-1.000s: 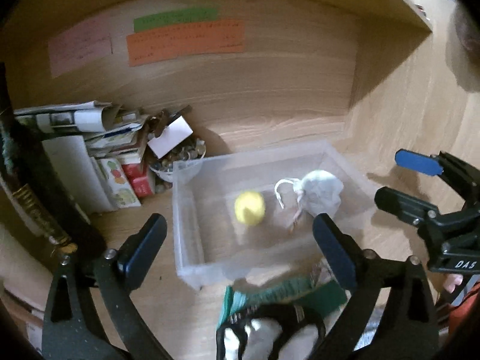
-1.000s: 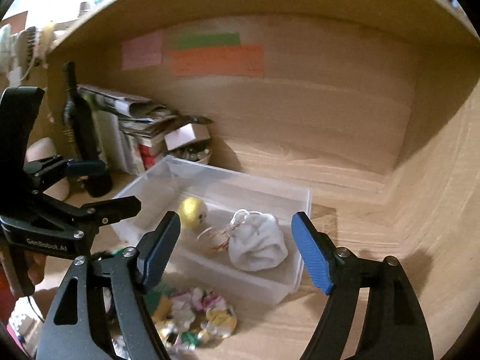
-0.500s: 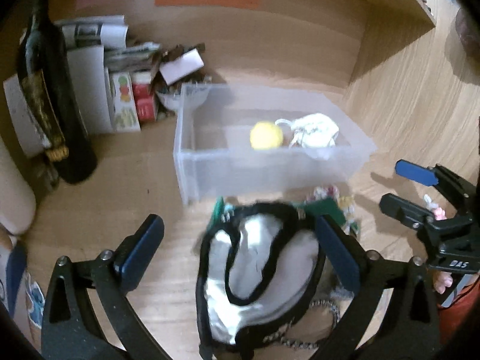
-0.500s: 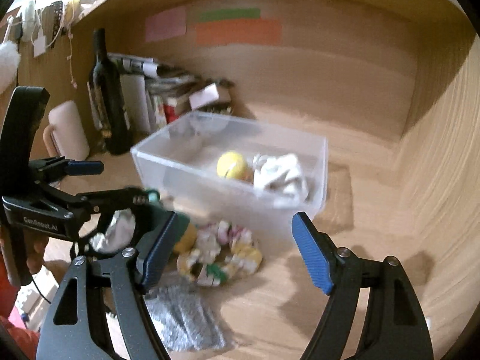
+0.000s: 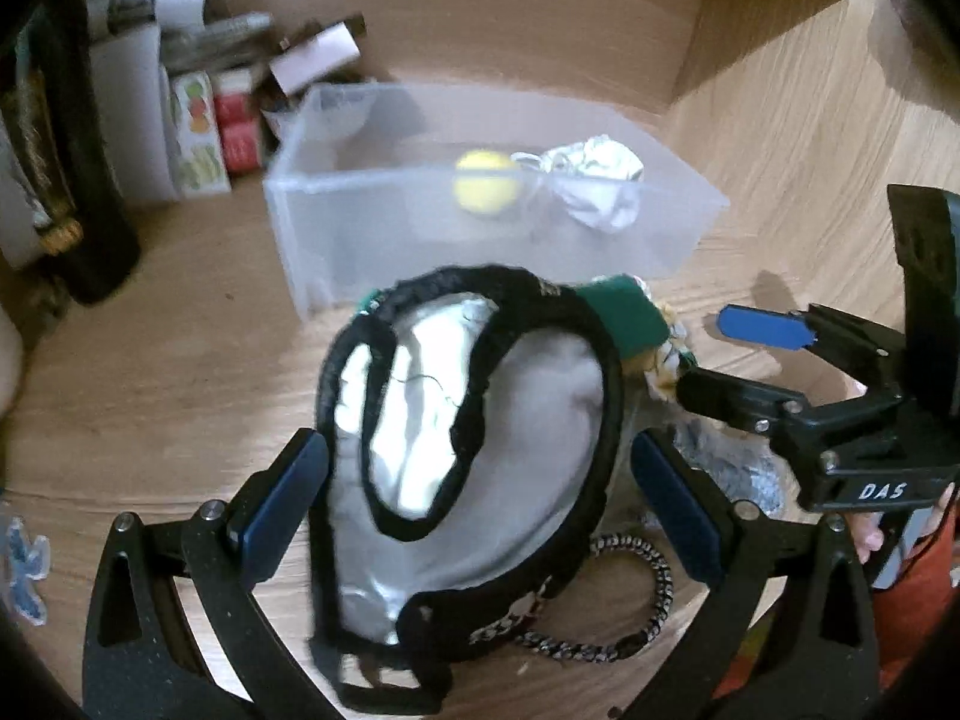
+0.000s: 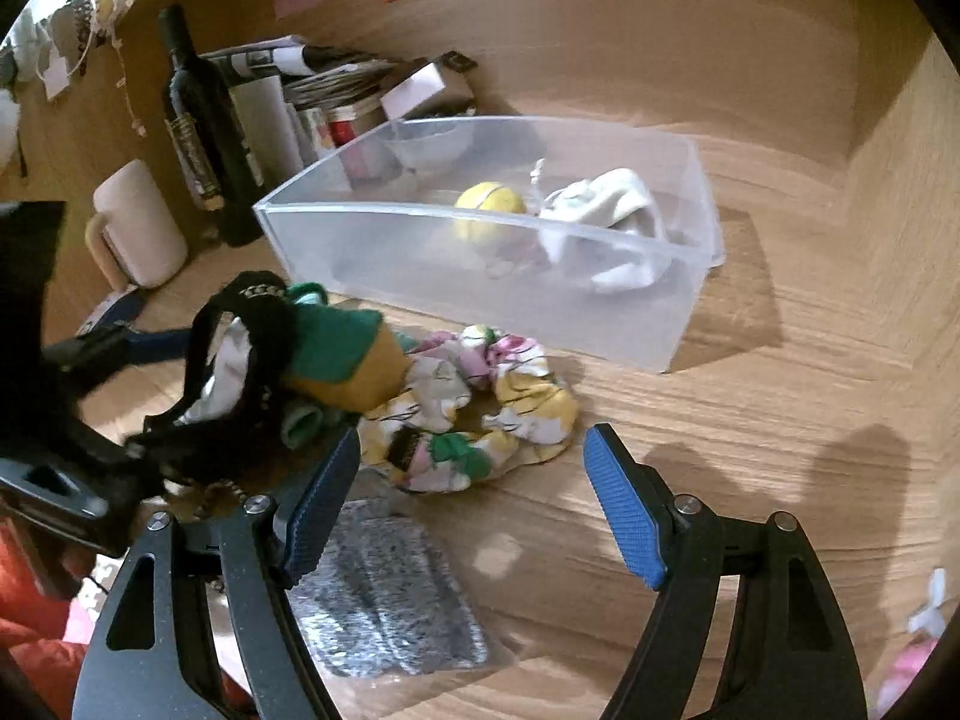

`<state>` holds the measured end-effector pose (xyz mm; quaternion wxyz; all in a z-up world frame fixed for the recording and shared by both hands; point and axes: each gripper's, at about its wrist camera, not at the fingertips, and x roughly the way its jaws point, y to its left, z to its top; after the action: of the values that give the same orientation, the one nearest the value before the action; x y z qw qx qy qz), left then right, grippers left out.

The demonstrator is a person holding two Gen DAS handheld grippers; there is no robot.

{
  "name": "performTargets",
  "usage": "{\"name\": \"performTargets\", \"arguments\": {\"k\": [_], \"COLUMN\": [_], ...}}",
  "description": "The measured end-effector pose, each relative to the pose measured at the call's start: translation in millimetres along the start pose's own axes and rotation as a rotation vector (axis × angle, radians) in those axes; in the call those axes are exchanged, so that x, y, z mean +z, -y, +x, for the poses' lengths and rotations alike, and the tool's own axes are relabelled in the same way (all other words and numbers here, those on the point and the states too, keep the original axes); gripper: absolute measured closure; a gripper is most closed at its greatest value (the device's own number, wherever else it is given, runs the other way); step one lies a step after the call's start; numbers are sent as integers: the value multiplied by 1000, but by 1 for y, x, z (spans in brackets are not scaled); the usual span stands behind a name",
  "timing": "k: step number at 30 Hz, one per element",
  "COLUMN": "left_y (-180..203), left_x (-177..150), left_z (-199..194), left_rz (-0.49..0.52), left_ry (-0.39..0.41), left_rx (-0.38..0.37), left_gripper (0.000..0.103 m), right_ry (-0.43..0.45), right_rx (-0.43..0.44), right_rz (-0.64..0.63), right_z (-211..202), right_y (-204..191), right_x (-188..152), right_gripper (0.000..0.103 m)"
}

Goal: Organize soft objects
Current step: 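Grasp the floral scrunchie with the right gripper while the left grasps the black mask, then lower the scrunchie and mask into the clear box and release both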

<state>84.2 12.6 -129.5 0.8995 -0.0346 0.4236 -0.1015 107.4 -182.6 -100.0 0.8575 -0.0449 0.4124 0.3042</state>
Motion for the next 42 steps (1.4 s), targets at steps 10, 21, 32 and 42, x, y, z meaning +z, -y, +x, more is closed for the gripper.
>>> {"name": "performTargets", "arguments": {"k": [10, 21, 32, 42], "left_y": [-10, -9, -6, 9], "left_x": [-1, -5, 1, 14], "left_z": [-11, -17, -55, -42], "left_rz": [8, 29, 35, 83], "left_ry": [81, 73, 183, 168], "left_rx": [-49, -95, -76, -121], "left_gripper": [10, 80, 90, 90], "right_ry": [-47, 33, 162, 275], "right_rx": [-18, -84, -93, -66], "right_rz": [39, 1, 13, -4], "right_z": [21, 6, -30, -65], "right_y": [9, 5, 5, -7], "right_x": [3, -1, 6, 16], "right_gripper": [66, 90, 91, 91]}}
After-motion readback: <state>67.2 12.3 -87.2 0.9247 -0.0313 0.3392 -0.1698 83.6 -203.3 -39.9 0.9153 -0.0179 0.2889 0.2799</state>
